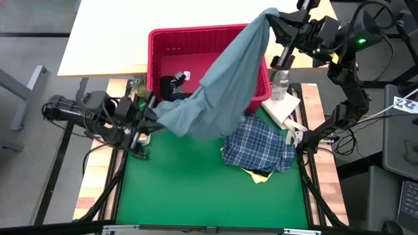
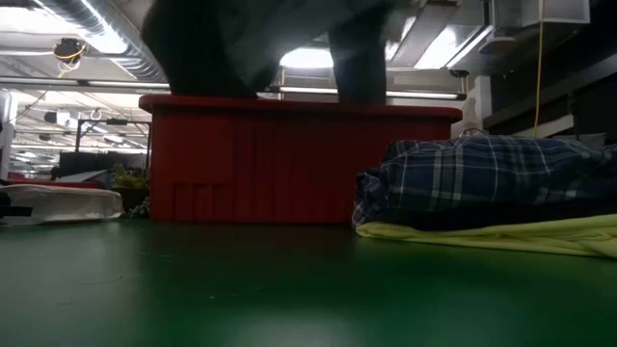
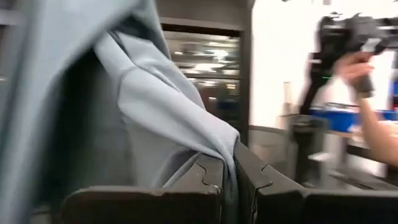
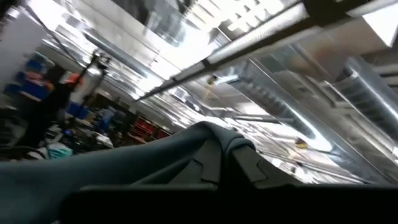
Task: Fold Laundry from Bin
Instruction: Fold the blue pants on top of the blue shirt
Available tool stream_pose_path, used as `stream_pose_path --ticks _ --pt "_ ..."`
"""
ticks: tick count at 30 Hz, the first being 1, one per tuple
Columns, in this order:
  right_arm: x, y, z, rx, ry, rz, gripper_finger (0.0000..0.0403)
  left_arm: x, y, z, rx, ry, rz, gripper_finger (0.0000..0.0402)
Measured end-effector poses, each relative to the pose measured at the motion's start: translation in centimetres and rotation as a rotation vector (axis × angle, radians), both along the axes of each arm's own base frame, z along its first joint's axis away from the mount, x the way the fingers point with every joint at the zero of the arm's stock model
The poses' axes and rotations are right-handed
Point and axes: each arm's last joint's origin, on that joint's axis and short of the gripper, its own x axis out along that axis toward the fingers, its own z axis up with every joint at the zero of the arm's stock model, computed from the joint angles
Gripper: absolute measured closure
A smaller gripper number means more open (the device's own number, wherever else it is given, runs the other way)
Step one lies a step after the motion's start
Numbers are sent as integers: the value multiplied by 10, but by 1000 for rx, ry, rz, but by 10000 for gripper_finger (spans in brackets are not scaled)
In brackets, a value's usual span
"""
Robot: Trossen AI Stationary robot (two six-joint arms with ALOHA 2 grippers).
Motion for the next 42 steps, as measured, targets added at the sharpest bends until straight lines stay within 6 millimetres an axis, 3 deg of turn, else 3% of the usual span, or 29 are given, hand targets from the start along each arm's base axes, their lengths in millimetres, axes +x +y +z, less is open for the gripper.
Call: stream_pose_path --ticks 8,17,24,32,42 --pt "5 -3 -7 13 69 -42 395 8 -13 -15 29 137 -46 397" --pt "34 -25 -56 75 512 -406 395 39 -16 -54 97 438 122 396" --pt "63 -65 -104 125 848 -564 395 58 -18 -74 133 542 260 395" --pt "99 -119 -159 209 1069 -623 395 60 -8 -82 157 607 421 395" --pt "120 -139 -187 230 1148 -660 395 60 -7 -83 163 621 426 395"
